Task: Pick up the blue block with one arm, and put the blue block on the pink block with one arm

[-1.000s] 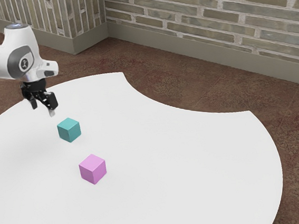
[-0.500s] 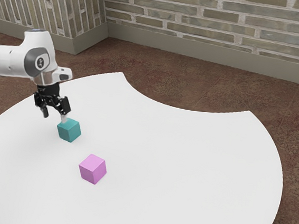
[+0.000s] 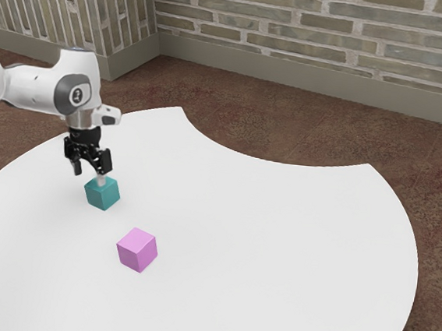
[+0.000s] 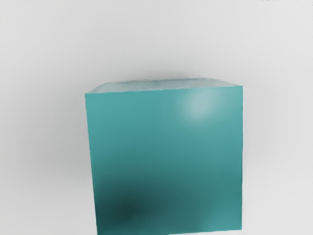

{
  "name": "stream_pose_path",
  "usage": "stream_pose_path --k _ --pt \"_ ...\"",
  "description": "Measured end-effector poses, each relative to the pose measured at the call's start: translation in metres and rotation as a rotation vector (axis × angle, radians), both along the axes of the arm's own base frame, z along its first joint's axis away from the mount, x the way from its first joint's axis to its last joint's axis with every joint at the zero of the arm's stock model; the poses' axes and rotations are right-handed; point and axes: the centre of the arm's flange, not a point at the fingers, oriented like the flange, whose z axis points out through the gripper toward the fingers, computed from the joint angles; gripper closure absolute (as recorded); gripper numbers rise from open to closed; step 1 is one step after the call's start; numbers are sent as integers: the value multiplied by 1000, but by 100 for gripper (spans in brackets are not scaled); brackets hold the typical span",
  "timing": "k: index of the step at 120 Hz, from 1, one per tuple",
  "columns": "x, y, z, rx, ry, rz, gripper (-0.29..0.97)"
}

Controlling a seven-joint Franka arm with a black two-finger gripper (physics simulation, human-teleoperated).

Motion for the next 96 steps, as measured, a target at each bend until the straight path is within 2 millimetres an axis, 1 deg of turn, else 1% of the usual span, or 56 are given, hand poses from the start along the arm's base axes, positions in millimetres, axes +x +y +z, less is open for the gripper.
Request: stream_pose_path --k 13,29,42,64,79,87,96 --pt "3 2 -9 10 -28 -10 0" --pt "9 3 -9 33 -79 -20 0" --pt "6 -2 -19 44 -105 -30 0" --pt "11 -11 -19 53 -158 -28 0" --pt "6 -17 -18 50 -176 -13 0" --pt "0 -21 -21 42 -180 -2 0" --pt "-7 -22 -21 40 -189 12 0"
